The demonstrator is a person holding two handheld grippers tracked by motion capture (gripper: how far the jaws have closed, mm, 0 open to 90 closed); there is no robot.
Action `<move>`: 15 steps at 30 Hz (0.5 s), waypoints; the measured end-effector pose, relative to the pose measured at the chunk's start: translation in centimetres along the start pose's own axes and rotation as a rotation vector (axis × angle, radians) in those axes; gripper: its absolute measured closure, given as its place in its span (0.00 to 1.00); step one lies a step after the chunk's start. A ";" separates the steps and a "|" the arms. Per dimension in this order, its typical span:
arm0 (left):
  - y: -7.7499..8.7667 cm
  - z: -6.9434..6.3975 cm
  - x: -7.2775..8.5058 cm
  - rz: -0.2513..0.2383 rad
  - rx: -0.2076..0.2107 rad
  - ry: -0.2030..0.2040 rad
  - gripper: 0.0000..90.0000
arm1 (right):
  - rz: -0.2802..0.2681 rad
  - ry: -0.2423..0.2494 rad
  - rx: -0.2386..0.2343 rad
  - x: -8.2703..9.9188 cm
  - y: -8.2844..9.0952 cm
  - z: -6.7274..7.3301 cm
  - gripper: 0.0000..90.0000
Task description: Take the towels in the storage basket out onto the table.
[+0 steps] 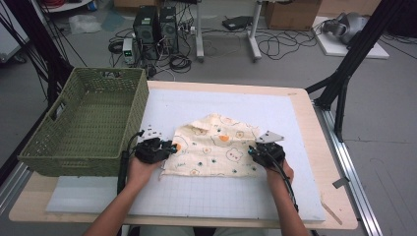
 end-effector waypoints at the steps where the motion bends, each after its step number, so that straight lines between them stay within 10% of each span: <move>1: 0.1 0.1 -0.1 -0.004 0.004 0.011 0.61 | -0.010 -0.016 -0.012 0.1 0.4 -0.1 0.63; 7: 0.2 -0.3 0.0 0.012 0.016 -0.011 0.52 | -0.047 -0.046 -0.057 1.1 2.8 -0.1 0.58; 15: -0.3 -0.9 1.5 0.117 0.025 -0.080 0.55 | -0.087 0.000 -0.252 1.8 3.9 2.5 0.57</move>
Point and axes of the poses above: each handheld gripper's, and its own axes: y roughly backward along the jaws, x roughly out of its underside, z roughly to its left, the point moved 6 cm from there along -y, roughly forward along the jaws
